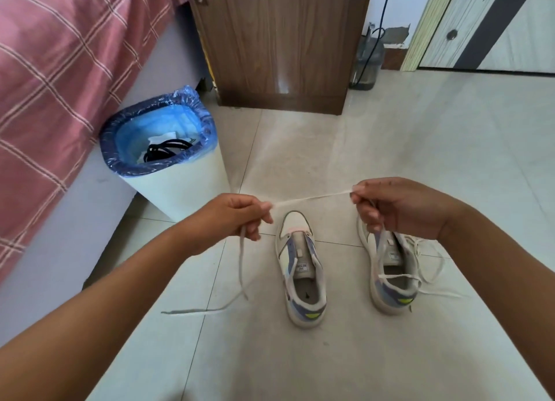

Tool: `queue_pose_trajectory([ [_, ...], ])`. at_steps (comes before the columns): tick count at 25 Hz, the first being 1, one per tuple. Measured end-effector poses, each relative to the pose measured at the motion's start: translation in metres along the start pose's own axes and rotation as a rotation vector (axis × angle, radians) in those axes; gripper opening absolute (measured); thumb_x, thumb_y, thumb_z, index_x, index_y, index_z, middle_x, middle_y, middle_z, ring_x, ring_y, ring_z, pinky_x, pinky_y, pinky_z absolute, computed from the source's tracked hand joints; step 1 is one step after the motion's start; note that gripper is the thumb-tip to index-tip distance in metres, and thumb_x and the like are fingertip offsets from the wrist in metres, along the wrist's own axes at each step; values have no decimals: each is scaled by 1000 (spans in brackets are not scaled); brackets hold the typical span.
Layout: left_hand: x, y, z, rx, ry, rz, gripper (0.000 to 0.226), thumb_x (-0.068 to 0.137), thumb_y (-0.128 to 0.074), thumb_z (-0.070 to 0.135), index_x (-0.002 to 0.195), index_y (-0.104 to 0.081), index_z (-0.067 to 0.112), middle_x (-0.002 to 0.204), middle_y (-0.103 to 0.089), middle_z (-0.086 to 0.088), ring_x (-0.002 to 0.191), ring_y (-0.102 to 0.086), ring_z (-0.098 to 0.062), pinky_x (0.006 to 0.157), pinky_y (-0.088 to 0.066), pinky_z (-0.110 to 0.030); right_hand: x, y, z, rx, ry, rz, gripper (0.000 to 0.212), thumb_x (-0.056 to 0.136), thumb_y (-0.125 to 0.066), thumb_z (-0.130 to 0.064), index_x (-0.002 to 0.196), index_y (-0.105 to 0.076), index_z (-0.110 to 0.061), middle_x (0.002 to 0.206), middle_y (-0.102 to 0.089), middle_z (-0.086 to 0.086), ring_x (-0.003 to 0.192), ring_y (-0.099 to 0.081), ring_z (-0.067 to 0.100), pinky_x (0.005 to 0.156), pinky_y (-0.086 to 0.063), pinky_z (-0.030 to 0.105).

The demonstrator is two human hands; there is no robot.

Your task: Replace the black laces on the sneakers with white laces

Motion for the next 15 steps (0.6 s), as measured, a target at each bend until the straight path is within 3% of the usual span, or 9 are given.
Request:
queue_pose_trajectory([
  [3, -10, 26, -3, 52, 4, 81, 30, 71, -58, 50, 71, -74, 25, 77, -71, 0, 75, -67, -17, 80, -56, -32, -3, 11, 5, 84, -23, 27, 16, 76, -61, -25, 67, -63, -12, 51, -38, 3, 45, -35, 12, 44, -38, 22],
  [6, -9, 16, 0, 87, 37, 2, 41, 90, -41, 48, 106, -69, 23, 102, -72, 6, 98, -66, -4, 96, -49, -33, -3, -7, 8, -47, -55, -34, 19, 83, -54, -21, 80, -67, -8, 47, -31, 0, 42, -27, 9, 42, -28, 19],
  [8, -3, -7, 11, 131, -9, -61, 42, 95, -34, 46, 116, -63, 23, 109, -70, 11, 105, -62, 2, 102, -43, -32, 0, -27, 6, -167, -68, -98, 22, 80, -57, -23, 89, -69, -7, 47, -26, -1, 43, -21, 10, 44, -20, 21],
  [10, 2, -36, 24, 110, -51, -148, 44, 91, -36, 49, 111, -65, 24, 107, -71, 10, 103, -62, 3, 100, -42, -28, 4, -43, 2, -242, -65, -146, 22, 78, -60, -26, 89, -69, -10, 48, -24, -1, 45, -17, 11, 47, -16, 24],
  [15, 4, -44, 30, 113, -91, -178, 31, 84, -55, 39, 68, -68, 16, 72, -70, -1, 65, -59, -5, 76, -47, -20, 3, -36, 4, -210, -62, -121, 19, 79, -58, -26, 83, -68, -10, 47, -25, -1, 44, -18, 10, 45, -16, 23],
])
Point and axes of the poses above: each hand's wrist, its own x-axis towards the middle knuckle, its own y-axis out of the back of the hand, z = x × y, the point moved 6 cm from there along x, towards the middle knuckle
